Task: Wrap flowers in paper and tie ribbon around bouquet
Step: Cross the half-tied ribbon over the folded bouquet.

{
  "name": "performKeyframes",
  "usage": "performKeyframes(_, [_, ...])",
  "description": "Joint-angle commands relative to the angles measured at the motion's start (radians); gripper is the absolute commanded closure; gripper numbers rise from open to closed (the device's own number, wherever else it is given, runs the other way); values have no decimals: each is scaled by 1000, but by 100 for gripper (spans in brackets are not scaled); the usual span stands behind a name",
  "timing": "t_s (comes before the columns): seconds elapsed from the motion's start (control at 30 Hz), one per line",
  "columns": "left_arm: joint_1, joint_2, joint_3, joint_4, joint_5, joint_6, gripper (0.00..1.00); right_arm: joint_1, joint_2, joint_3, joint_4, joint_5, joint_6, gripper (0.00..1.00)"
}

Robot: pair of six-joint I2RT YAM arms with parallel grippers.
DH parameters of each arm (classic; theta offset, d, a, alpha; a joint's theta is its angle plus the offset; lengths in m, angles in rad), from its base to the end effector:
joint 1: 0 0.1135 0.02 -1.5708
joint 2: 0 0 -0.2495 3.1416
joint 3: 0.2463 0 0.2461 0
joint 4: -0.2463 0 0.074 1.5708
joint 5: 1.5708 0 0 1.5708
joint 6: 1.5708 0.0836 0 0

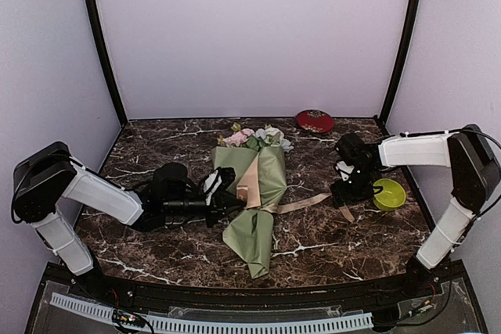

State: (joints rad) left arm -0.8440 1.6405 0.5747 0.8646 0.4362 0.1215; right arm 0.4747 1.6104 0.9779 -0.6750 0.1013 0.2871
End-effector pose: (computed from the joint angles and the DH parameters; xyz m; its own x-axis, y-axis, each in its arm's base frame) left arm 0.2076 -0.2866 0.1526 -0.0164 0.1837 -0.9828 0.9615 0.2726 0.0349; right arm 0.2696 0.1290 0.1184 -0.9458 -0.1693 -0.2773 -0.1705 0.9852 -0.0199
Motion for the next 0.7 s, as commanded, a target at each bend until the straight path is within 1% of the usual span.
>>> performKeyframes(0.0, [-11, -49, 18, -41, -14, 24, 100, -30, 86, 6, 22, -49, -78, 31])
performKeyframes(0.13, [-13, -56, 20, -57, -22, 30, 100, -45, 131, 10, 66, -115, -104, 38])
performKeyframes(0.2, [-13, -52, 22, -62, -22, 33, 100, -46, 148, 20, 78, -126, -111, 44])
performKeyframes(0.23, [-15, -52, 23, -65, -23, 34, 100, -46, 159, 27, 82, -133, -112, 49])
performKeyframes(0.33, [-15, -56, 24, -69, -26, 36, 100, -45, 185, 42, 94, -166, -120, 71])
performKeyframes(0.4, [-16, -61, 24, -73, -29, 38, 100, -45, 199, 52, 100, -178, -124, 89])
performKeyframes(0.43, [-16, -64, 24, -75, -30, 40, 100, -45, 201, 58, 100, -175, -124, 99])
performKeyframes(0.57, [-18, -74, 23, -91, -40, 51, 100, -45, 162, 72, 100, -176, -125, 100])
performKeyframes(0.67, [-20, -80, 18, -93, -47, 56, 100, -44, 64, 74, 95, -265, -149, 100])
